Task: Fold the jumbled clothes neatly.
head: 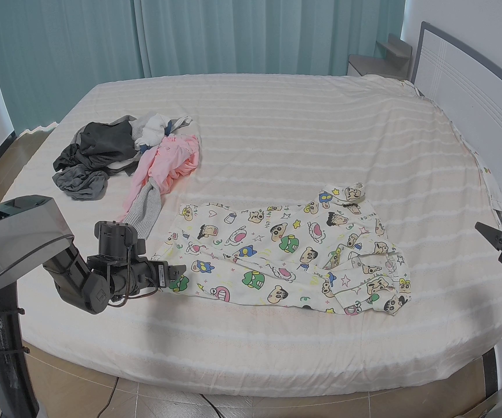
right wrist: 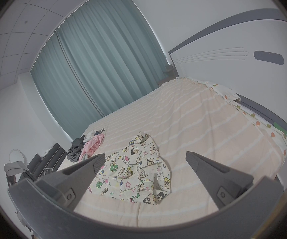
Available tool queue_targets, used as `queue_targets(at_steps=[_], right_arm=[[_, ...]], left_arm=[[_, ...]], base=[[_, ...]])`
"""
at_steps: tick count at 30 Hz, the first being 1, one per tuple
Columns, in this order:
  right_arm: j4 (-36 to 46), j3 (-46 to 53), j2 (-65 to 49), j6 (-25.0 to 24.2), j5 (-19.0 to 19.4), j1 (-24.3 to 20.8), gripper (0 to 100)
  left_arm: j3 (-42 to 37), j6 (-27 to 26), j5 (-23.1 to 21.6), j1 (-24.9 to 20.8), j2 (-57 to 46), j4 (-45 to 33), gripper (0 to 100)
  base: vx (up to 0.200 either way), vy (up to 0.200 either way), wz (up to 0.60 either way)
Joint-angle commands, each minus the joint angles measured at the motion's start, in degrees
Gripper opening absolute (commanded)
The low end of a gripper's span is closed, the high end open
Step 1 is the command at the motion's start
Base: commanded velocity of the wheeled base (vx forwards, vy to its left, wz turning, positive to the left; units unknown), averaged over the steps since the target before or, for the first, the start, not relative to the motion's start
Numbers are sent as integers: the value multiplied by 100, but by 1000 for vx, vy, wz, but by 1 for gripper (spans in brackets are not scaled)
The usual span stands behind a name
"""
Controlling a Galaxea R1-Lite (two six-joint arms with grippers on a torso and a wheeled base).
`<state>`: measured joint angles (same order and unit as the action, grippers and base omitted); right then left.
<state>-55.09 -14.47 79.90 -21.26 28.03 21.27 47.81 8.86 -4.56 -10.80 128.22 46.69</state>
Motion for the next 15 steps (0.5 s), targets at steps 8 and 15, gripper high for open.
queue_targets(at_steps=[8,15], right_arm=[[7,32,26,8,10,-18,100],[7,41,35,8,10,-18,100]], left_arm=[[237,-43,43,-80,572,191,100],[185,-43,78,-71,616,270,0]], base=[[0,0,0],[0,0,0]])
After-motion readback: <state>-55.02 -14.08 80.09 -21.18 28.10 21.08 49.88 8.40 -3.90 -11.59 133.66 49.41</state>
